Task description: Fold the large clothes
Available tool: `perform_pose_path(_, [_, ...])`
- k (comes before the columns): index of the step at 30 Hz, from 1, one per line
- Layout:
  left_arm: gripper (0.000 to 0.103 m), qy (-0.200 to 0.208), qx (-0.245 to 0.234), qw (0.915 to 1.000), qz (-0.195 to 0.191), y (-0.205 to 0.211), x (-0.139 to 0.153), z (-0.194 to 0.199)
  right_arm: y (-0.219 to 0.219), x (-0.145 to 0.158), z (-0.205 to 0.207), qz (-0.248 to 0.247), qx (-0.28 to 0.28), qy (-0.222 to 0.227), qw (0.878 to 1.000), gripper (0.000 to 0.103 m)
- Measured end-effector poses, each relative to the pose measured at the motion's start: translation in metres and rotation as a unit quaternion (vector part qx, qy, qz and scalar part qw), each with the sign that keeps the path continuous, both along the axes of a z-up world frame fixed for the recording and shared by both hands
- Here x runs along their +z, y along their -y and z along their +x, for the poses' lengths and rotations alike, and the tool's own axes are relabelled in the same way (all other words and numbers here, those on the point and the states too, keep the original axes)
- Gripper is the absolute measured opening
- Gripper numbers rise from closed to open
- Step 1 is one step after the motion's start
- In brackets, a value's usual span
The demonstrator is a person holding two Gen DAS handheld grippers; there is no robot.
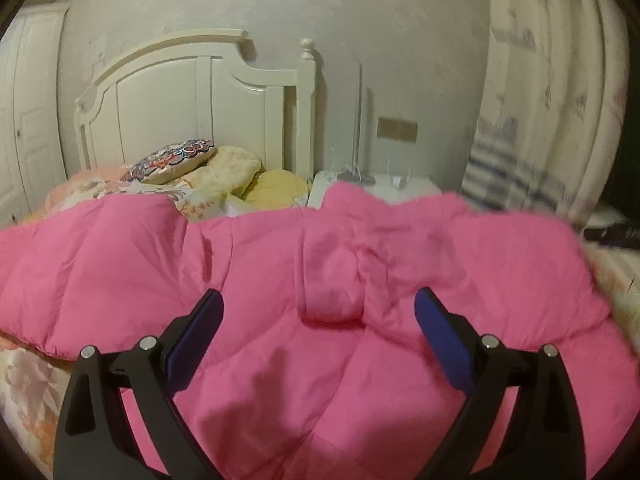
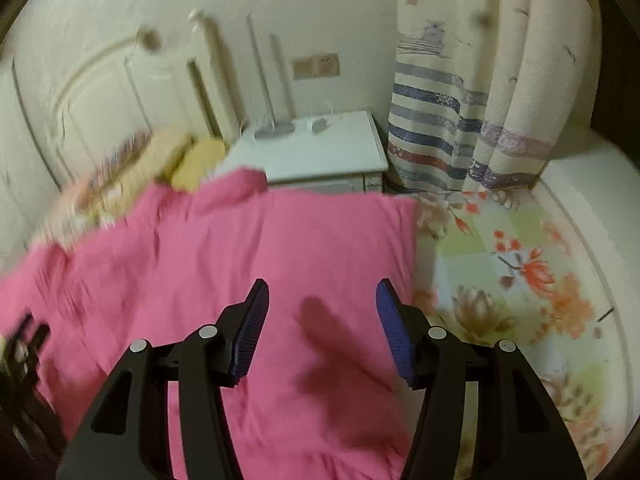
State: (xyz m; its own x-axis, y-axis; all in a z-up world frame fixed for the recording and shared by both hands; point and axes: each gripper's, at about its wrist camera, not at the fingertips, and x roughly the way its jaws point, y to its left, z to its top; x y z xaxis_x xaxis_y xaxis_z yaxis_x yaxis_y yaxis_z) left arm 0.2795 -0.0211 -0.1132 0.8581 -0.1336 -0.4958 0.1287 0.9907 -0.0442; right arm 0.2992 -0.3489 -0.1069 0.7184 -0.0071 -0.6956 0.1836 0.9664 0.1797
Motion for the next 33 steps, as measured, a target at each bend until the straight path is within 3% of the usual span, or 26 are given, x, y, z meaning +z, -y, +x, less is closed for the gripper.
perform_pose_path(5, [0.095, -0.060, -0.009, 0.9980, 0.015, 0.016, 0.025, 0.038, -0.001, 0.006, 0.024, 0.001, -0.023, 0.018, 1.000, 0.055])
perform_pose_path(8, [0.096, -0.071, -0.007, 0.9969, 0.033, 0.029, 0.024, 0.068, 0.002, 0.011, 0.042, 0.002, -0.041, 0.018, 0.999, 0.058])
perform_pose_path(12, [0.096, -0.122, -0.003, 0.9901, 0.069, 0.042, -0.010, 0.099, 0.002, 0.007, 0.069, -0.028, -0.054, 0.005, 0.998, 0.065])
perform_pose_path(15, [0.096, -0.159, -0.012, 0.9841, 0.079, 0.043, -0.043, 0.102, -0.003, -0.018, 0.090, -0.064, -0.037, -0.039, 0.997, 0.069])
perform_pose_path(17, [0.096, -0.158, -0.015, 0.9850, 0.067, 0.038, -0.043, 0.100, -0.006, -0.044, 0.096, -0.093, -0.029, -0.062, 0.993, 0.072])
perform_pose_path(19, [0.098, -0.166, -0.018, 0.9837, 0.066, 0.038, -0.047, 0.103, -0.006, -0.054, 0.093, -0.100, -0.027, -0.051, 0.993, 0.075])
perform_pose_path(23, [0.099, -0.170, -0.022, 0.9832, 0.064, 0.037, -0.050, 0.105, -0.012, -0.062, 0.097, -0.117, -0.015, -0.073, 0.990, 0.076])
perform_pose_path(27, [0.099, -0.168, -0.026, 0.9837, 0.058, 0.038, -0.050, 0.103, -0.007, -0.067, 0.095, -0.092, -0.016, -0.065, 0.993, 0.077])
perform_pose_path(33, [0.099, -0.167, -0.029, 0.9844, 0.049, 0.033, -0.049, 0.103, -0.013, -0.070, 0.099, -0.111, -0.017, -0.071, 0.991, 0.079])
